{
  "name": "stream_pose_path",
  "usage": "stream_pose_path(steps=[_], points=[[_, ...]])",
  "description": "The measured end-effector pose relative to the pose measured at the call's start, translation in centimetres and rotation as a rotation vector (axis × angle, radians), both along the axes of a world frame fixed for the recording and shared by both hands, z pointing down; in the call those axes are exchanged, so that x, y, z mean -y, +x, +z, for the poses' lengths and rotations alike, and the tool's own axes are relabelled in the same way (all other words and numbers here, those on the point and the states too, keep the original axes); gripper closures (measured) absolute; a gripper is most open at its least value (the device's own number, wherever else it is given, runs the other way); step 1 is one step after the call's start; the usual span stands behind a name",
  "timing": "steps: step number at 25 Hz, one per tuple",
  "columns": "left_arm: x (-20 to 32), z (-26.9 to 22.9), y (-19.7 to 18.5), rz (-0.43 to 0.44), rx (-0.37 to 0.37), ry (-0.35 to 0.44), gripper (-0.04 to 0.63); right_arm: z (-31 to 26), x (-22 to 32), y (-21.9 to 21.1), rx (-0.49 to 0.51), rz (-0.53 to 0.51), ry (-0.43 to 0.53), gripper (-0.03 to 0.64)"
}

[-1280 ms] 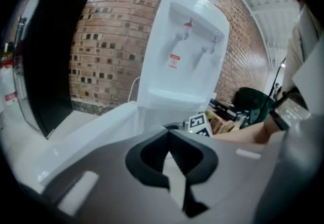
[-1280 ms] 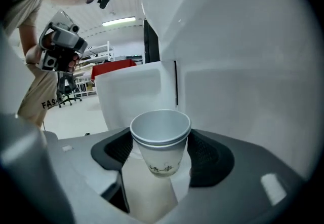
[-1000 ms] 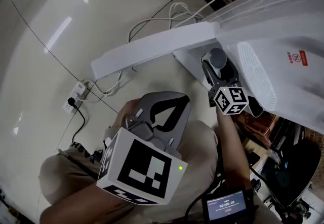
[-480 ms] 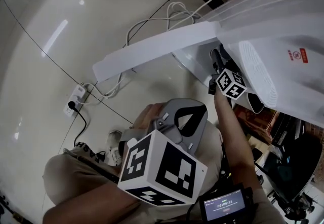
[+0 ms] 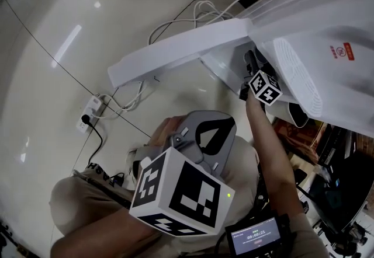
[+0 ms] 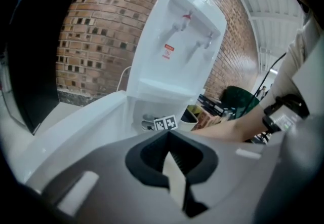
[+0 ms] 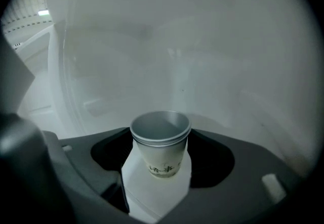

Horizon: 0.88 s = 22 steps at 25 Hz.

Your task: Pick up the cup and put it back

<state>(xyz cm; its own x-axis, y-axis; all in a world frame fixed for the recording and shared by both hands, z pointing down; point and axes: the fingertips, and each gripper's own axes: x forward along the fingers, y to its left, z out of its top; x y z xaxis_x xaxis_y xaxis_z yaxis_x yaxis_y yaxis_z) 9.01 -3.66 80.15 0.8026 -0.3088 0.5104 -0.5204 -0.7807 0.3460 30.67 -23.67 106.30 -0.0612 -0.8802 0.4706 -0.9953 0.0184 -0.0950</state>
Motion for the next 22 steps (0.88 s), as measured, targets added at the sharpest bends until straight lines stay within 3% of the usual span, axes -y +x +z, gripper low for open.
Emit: stream_pose_path(steps=[8,15,22], points=[[-1.5,0.5,0.5,0.014,0.023,-0.008,0.594,1.4,1.5,-0.3,-0.04,-0.016,0.014,0.279],[-3.1,-0.4,2.8,0.044,0.009,-0.01,0.594,4.7,1.0,-0.5,-0.051,-0.049,-0.095,0.281],[-3.6,-0.8,3.3,0.052,0.003,-0.005,0.594,4.9,-0.4,-1.8,0.036,-0.06,-0.104,0.222]])
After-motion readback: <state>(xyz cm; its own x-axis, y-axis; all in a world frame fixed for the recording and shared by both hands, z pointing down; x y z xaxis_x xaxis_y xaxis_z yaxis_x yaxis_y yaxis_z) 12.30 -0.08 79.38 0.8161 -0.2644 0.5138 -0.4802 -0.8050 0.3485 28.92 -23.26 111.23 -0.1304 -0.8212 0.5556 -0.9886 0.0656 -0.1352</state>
